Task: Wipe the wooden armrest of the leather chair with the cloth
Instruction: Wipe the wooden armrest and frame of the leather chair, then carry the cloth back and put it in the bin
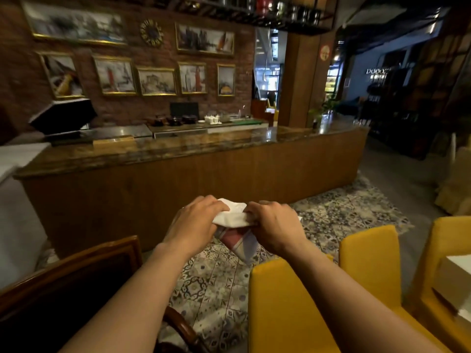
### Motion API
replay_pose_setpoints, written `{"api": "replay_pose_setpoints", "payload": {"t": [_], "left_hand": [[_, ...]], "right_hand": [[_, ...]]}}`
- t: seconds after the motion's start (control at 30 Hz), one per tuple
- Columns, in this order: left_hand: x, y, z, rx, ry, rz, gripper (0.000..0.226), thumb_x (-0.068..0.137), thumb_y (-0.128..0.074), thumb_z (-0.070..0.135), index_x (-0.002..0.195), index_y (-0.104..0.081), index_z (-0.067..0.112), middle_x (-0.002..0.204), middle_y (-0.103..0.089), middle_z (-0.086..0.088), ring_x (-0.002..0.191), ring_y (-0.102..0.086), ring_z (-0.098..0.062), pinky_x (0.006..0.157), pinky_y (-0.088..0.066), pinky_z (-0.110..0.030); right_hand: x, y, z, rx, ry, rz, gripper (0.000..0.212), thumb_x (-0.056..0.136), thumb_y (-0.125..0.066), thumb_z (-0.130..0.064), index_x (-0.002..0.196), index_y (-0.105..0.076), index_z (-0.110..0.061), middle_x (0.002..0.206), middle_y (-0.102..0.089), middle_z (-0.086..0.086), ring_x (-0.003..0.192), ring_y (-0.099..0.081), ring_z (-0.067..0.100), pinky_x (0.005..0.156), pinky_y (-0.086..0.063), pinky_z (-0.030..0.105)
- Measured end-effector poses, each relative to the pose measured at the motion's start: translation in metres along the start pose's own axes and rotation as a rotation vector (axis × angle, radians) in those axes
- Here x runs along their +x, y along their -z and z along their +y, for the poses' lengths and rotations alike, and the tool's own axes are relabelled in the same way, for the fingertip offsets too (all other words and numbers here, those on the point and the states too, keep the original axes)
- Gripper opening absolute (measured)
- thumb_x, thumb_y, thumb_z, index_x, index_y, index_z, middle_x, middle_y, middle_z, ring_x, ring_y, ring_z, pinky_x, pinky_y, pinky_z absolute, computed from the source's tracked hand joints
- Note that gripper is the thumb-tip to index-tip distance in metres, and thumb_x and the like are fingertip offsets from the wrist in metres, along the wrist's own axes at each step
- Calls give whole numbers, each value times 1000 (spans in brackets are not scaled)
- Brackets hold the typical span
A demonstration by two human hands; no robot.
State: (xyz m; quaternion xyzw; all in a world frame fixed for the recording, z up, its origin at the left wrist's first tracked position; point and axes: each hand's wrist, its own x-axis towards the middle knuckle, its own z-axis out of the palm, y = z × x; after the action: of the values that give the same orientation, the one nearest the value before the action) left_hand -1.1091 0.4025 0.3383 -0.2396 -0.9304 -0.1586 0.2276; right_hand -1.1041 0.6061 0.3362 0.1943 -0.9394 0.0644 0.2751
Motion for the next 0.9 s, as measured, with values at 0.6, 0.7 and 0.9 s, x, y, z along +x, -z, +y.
{"api": "replay_pose_setpoints", "payload": {"t": [0.6, 0.7, 0.9], "left_hand": [[-196, 163, -71, 241, 320, 132, 46, 80, -65, 7, 120, -60, 29, 115, -58, 8, 107, -50, -18, 84, -47, -38], [-283, 222, -92, 337, 448, 173, 46, 78, -66, 7, 117, -61, 32, 111, -58, 9, 105, -50, -15, 81, -45, -33], [-470, 336, -96, 526, 717, 237, 45, 76, -67, 8, 116, -63, 30, 111, -60, 7, 104, -51, -18, 82, -44, -33]], "right_hand": [[21, 29, -232, 149, 383, 43, 29, 77, -65, -25, 105, -60, -32, 89, -66, -3, 79, -63, 27, 61, -34, 33], [12, 37, -332, 248, 504, -1, 38, 76, -66, -22, 112, -58, -33, 96, -66, -2, 86, -63, 29, 65, -33, 35], [-36, 71, -535, 416, 770, 22, 40, 78, -65, -24, 116, -58, -34, 101, -67, 0, 88, -65, 30, 68, -39, 36]]}}
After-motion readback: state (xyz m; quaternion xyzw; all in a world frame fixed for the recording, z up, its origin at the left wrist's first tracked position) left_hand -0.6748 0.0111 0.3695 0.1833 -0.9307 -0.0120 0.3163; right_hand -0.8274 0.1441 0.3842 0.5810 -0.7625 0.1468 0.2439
